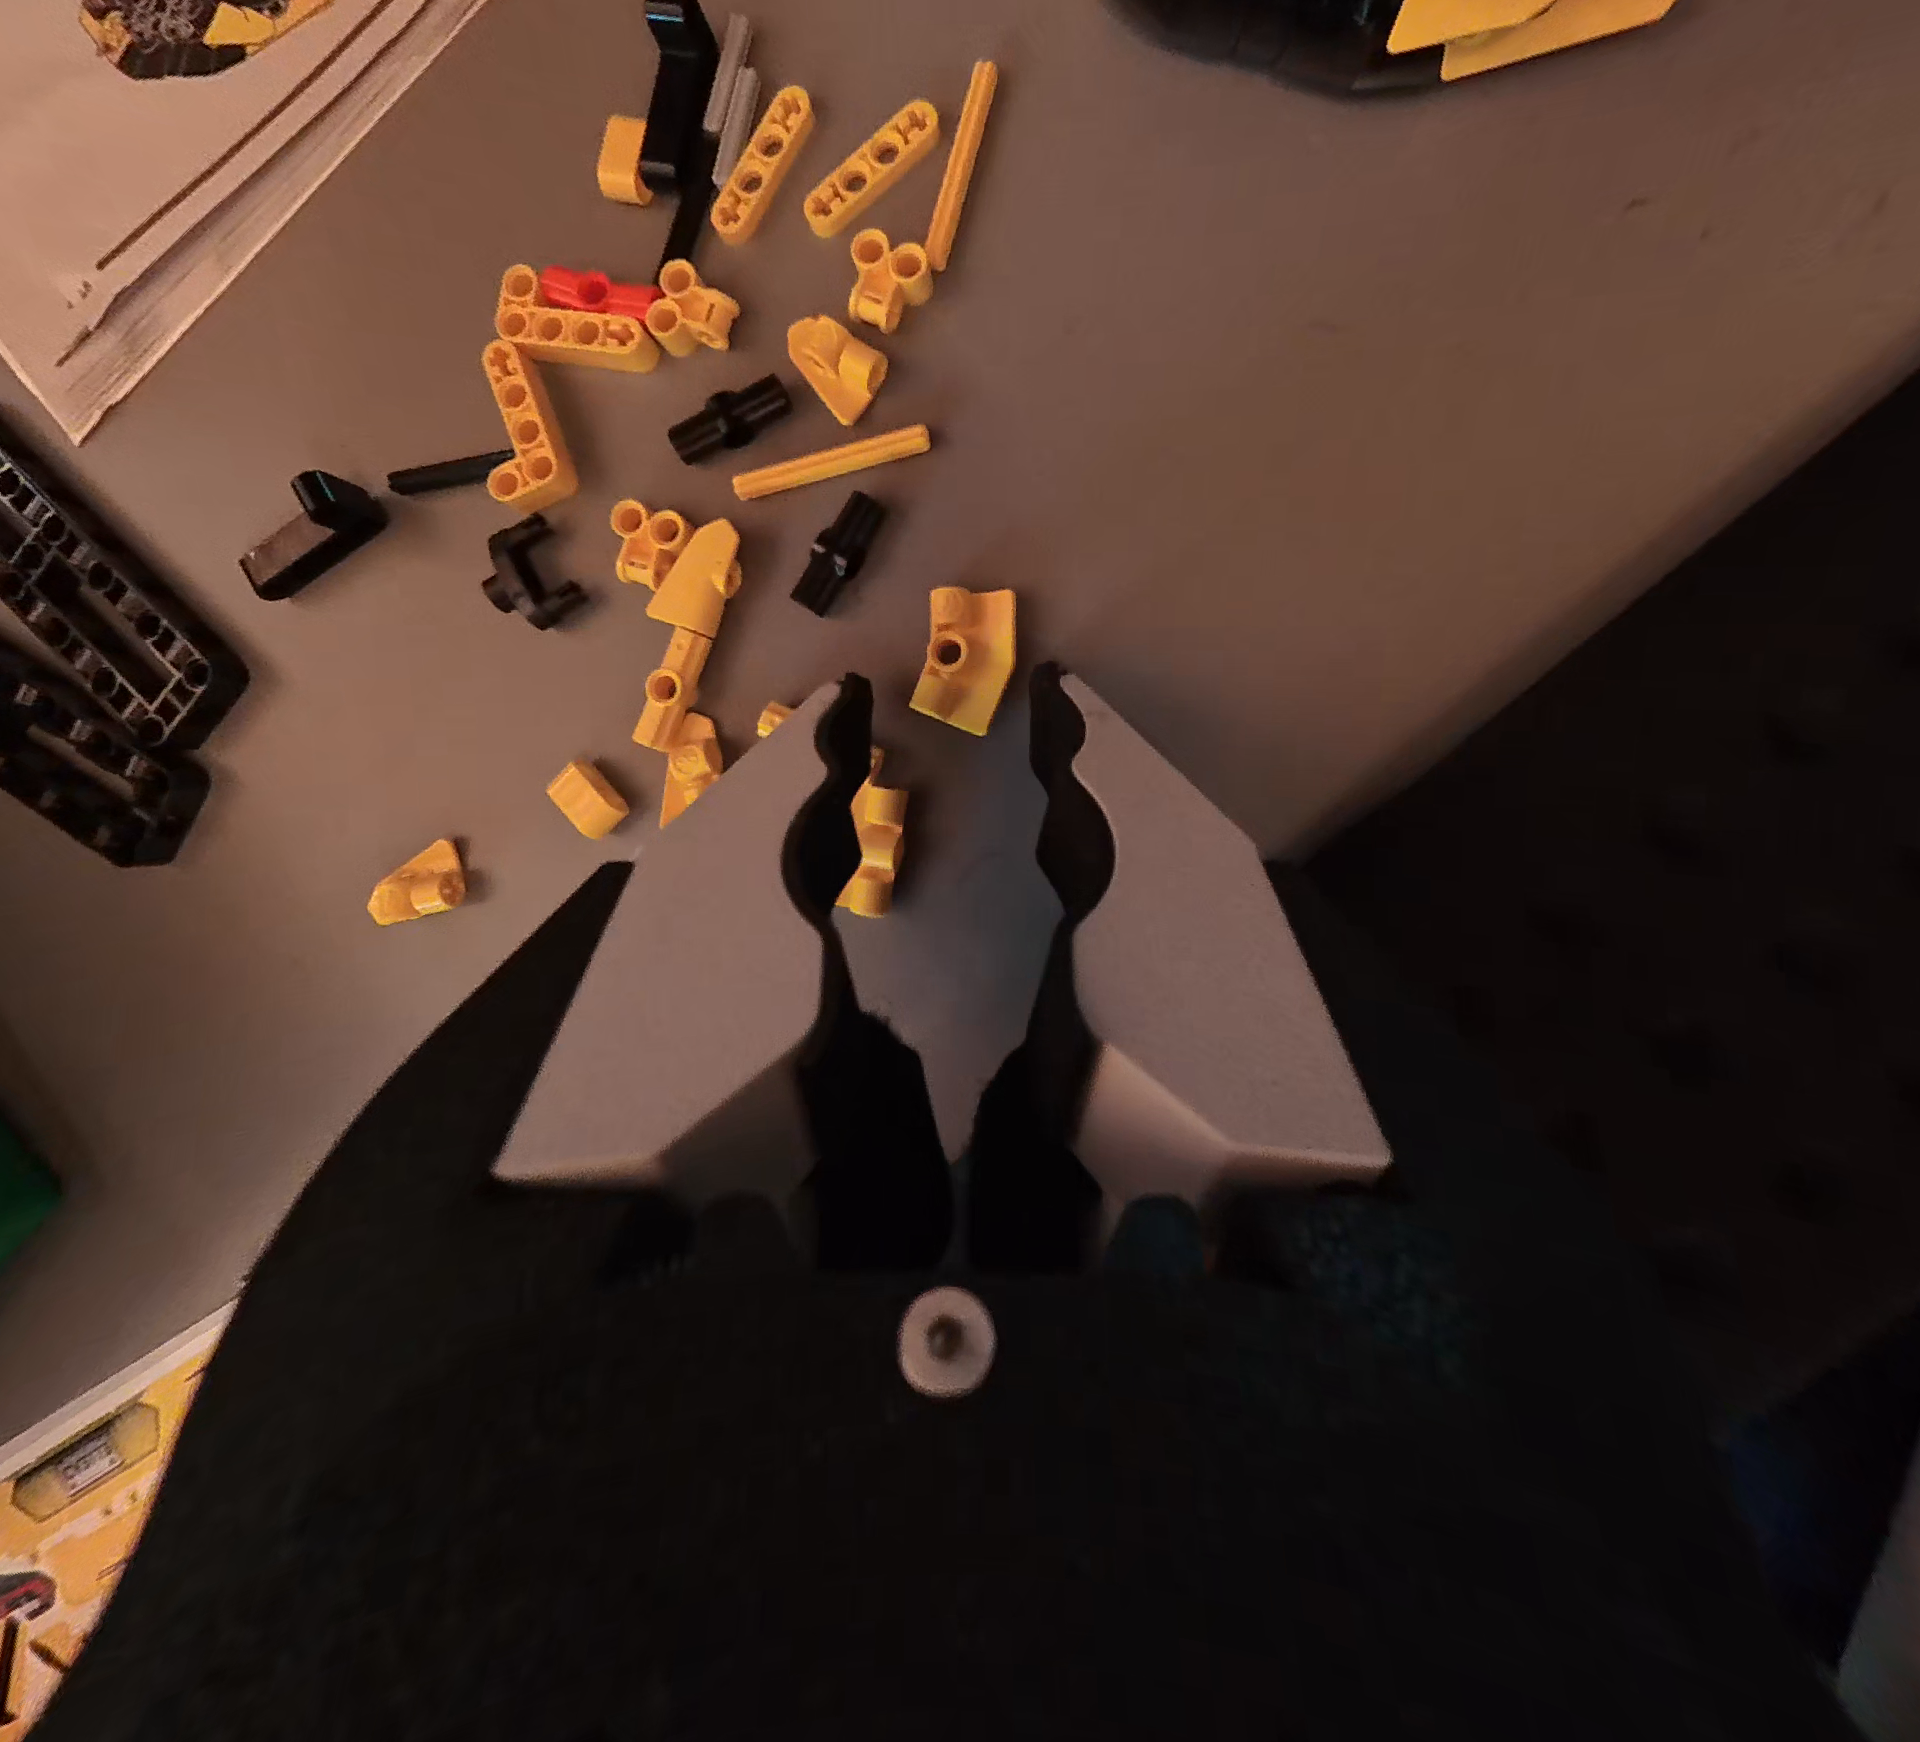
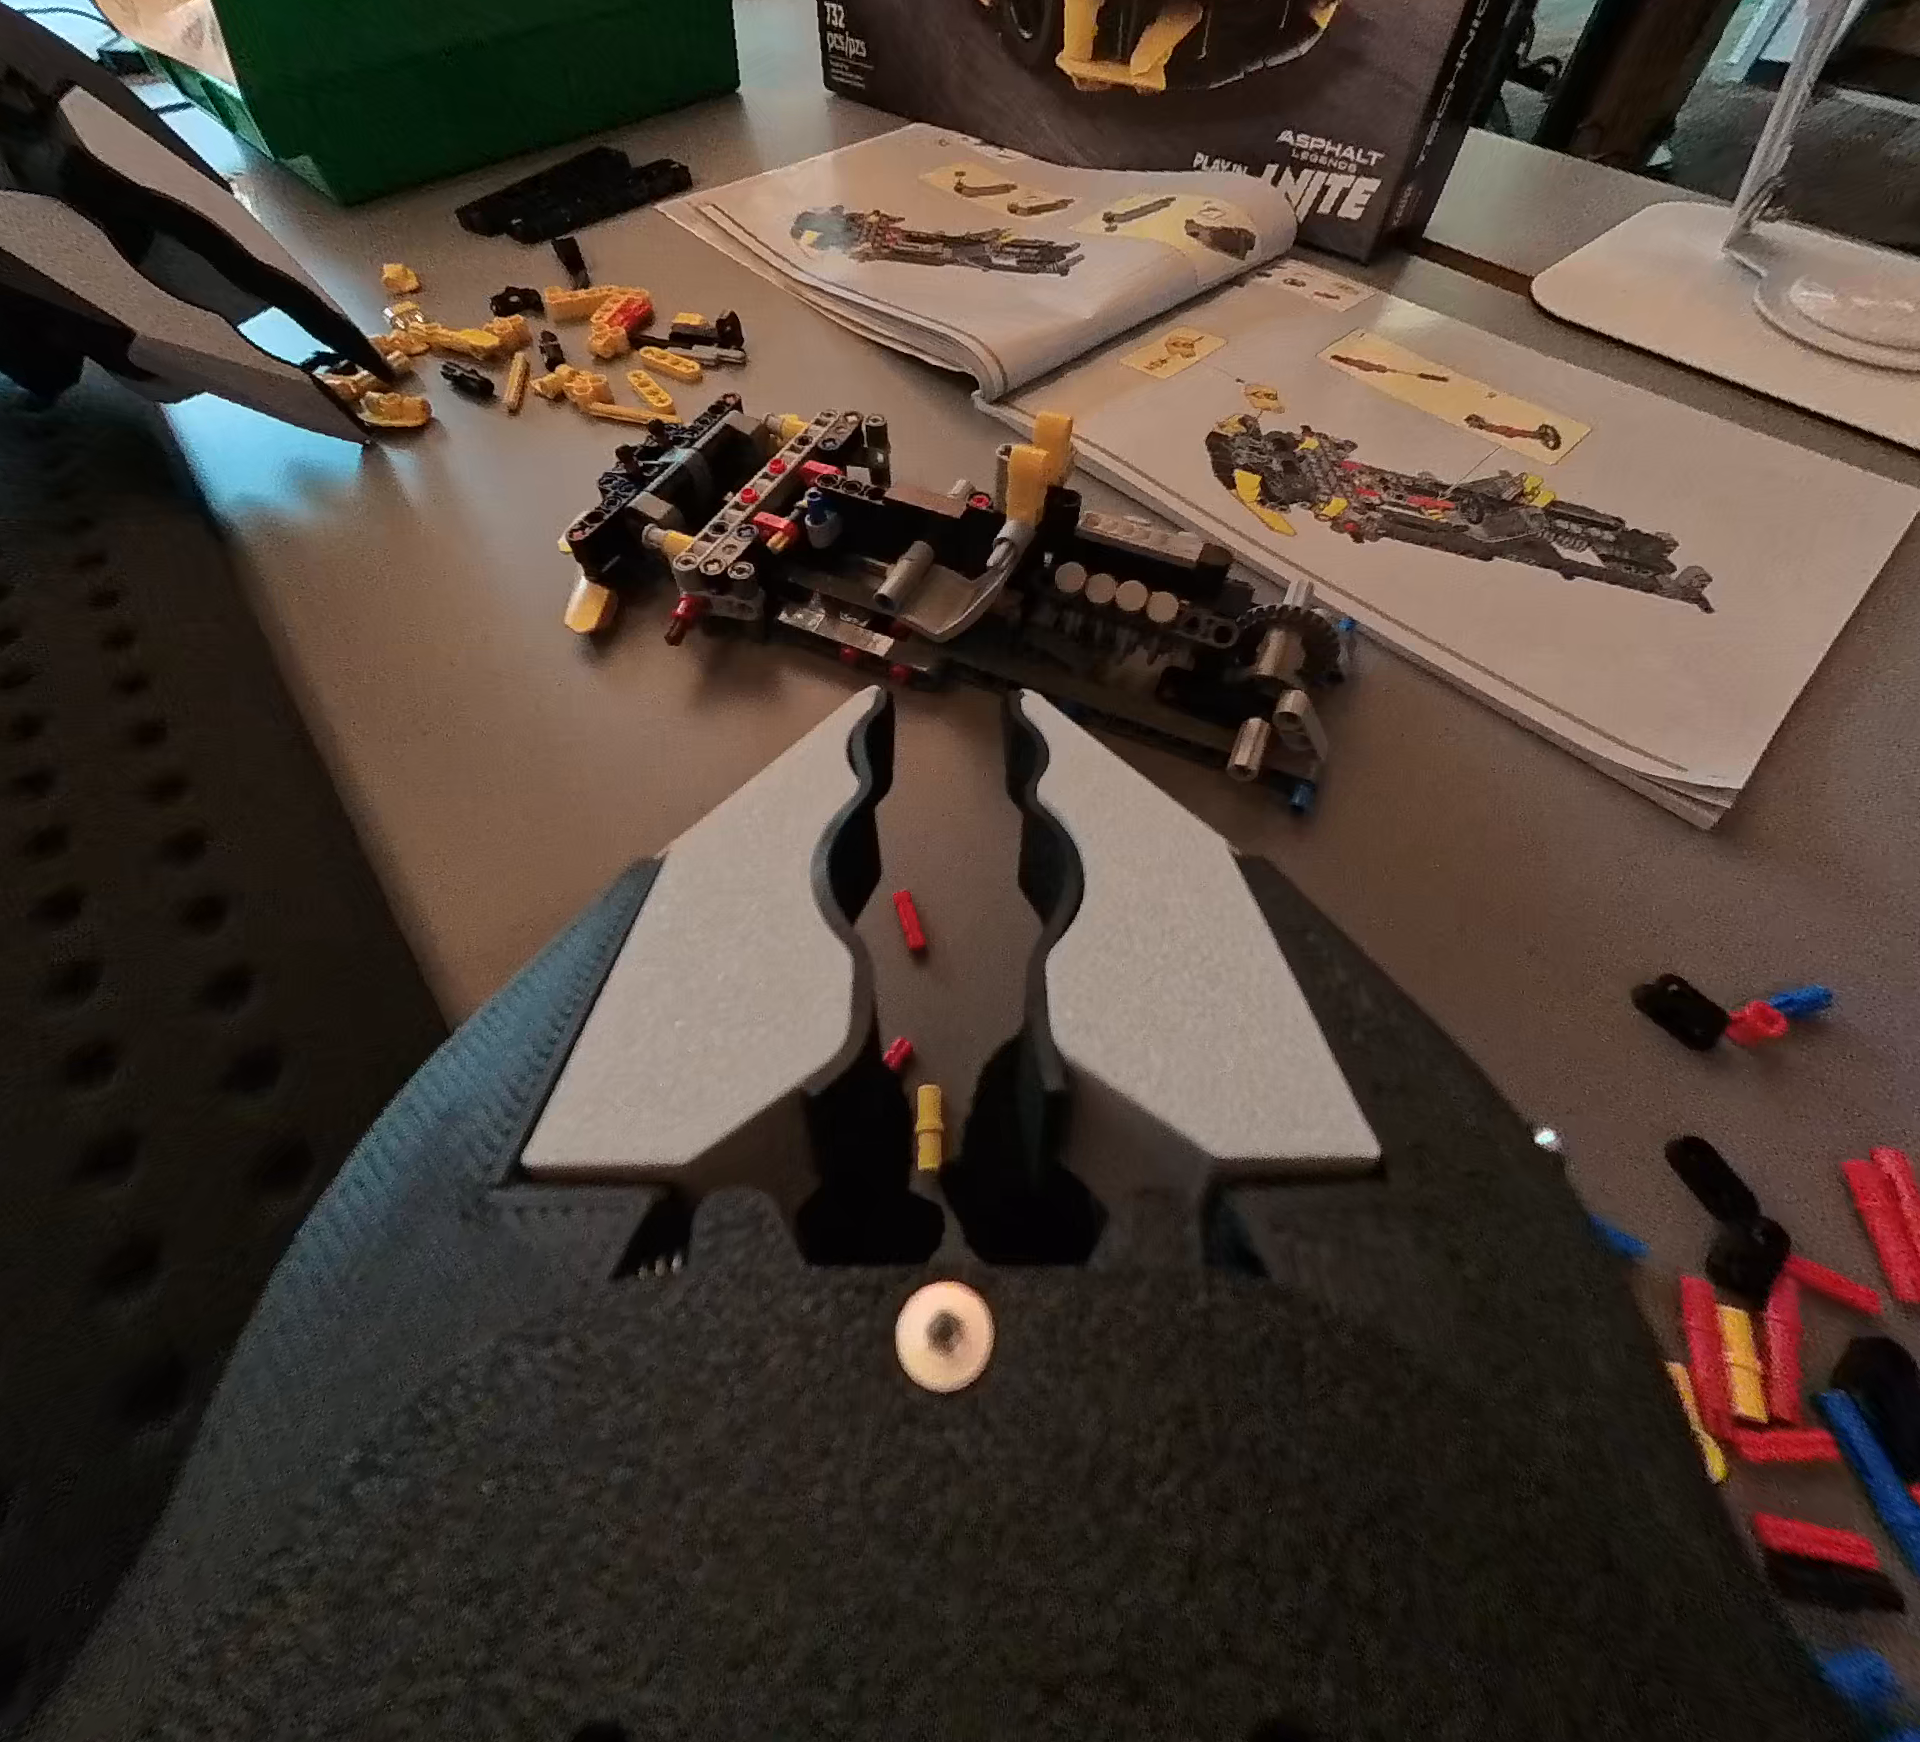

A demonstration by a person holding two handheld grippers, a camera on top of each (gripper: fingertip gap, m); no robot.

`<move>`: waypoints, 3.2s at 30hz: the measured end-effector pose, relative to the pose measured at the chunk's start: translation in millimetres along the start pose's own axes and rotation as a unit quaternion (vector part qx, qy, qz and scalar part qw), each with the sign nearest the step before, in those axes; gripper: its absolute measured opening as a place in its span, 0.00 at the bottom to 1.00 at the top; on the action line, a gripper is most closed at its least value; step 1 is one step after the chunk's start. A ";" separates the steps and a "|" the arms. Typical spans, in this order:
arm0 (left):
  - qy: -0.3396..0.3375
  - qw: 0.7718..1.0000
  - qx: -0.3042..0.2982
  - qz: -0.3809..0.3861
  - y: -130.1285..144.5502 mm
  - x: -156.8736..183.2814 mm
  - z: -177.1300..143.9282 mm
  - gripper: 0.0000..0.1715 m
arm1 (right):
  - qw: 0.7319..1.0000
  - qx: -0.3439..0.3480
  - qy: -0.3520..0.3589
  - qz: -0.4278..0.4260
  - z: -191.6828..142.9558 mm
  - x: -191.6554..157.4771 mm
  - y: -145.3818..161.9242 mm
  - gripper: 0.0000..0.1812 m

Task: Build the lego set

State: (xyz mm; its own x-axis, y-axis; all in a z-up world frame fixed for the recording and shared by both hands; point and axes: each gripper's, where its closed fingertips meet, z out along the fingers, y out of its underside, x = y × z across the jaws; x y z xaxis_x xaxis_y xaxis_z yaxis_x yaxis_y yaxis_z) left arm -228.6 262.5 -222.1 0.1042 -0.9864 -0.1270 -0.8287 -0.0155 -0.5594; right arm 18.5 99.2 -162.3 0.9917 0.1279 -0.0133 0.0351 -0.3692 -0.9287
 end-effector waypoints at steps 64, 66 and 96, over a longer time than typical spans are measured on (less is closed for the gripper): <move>-0.018 1.000 -0.003 0.010 21.0 -22.2 -31.3 0.13 | 0.997 0.034 -0.018 0.066 -7.0 8.8 -7.4 0.09; -0.017 1.000 -0.002 0.009 20.6 -22.2 -31.1 0.13 | 0.997 0.034 -0.018 0.065 -7.0 8.6 -7.6 0.09; -0.171 0.984 -0.041 -0.034 -112.6 -206.4 105.7 0.03 | 1.000 0.006 -0.009 -0.010 35.5 35.9 -88.3 0.26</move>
State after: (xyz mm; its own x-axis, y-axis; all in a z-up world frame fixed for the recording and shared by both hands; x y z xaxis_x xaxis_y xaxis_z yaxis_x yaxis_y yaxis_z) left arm -98.7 485.2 -219.4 0.3277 -0.8701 -0.3680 -0.8538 -0.1060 -0.5097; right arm 46.6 169.1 -93.9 0.9884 0.1522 -0.0016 0.0533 -0.3563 -0.9329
